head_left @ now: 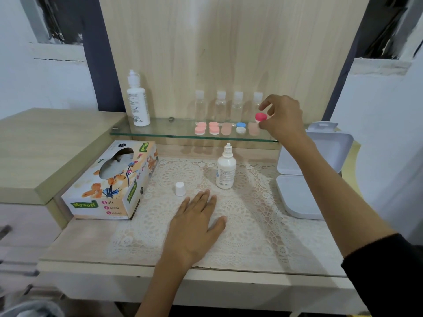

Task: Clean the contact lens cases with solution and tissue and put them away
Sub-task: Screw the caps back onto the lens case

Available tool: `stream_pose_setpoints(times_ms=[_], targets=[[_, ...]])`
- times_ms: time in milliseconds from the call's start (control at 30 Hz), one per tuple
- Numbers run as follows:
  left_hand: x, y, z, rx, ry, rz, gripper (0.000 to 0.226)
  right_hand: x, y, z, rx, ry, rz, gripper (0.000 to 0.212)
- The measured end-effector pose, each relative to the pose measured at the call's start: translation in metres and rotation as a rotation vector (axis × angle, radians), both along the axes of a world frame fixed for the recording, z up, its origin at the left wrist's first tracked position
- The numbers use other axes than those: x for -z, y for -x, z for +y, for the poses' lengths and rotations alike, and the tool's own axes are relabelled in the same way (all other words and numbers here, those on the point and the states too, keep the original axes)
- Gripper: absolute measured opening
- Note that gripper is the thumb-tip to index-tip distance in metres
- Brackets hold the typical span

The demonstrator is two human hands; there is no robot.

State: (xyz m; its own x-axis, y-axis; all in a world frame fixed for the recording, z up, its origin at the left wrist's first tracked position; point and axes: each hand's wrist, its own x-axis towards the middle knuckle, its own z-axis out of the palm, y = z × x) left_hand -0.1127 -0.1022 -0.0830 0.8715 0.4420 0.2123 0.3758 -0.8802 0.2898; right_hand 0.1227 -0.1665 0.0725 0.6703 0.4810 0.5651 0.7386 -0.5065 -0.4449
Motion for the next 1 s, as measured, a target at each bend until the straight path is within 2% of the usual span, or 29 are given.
stream_pose_setpoints(times_ms=[133, 267, 567, 733, 900, 1000], targets=[[0.001, 0.0, 0.001, -0.001, 0.008, -0.011, 0.087, 0.007, 0.044, -0.027, -0.149, -0.164, 0.094, 0.032], [0.0, 0.001, 0.001, 0.003, 0.01, -0.016, 0.088, 0.035, 0.085, -0.049, -0.265, -0.196, 0.196, 0.037], [0.003, 0.0, 0.003, 0.024, 0.05, -0.069, 0.083, 0.108, 0.103, -0.061, -0.507, 0.111, 0.287, 0.035], [0.004, 0.0, 0.004, 0.047, 0.059, -0.09, 0.079, 0.119, 0.1, -0.06, -0.563, 0.118, 0.274, 0.035], [0.003, 0.001, 0.006, 0.117, 0.072, -0.219, 0.059, 0.122, 0.099, -0.061, -0.599, 0.146, 0.297, 0.043], [0.003, 0.001, 0.007, 0.113, 0.072, -0.265, 0.048, 0.126, 0.095, -0.063, -0.547, 0.205, 0.235, 0.044]])
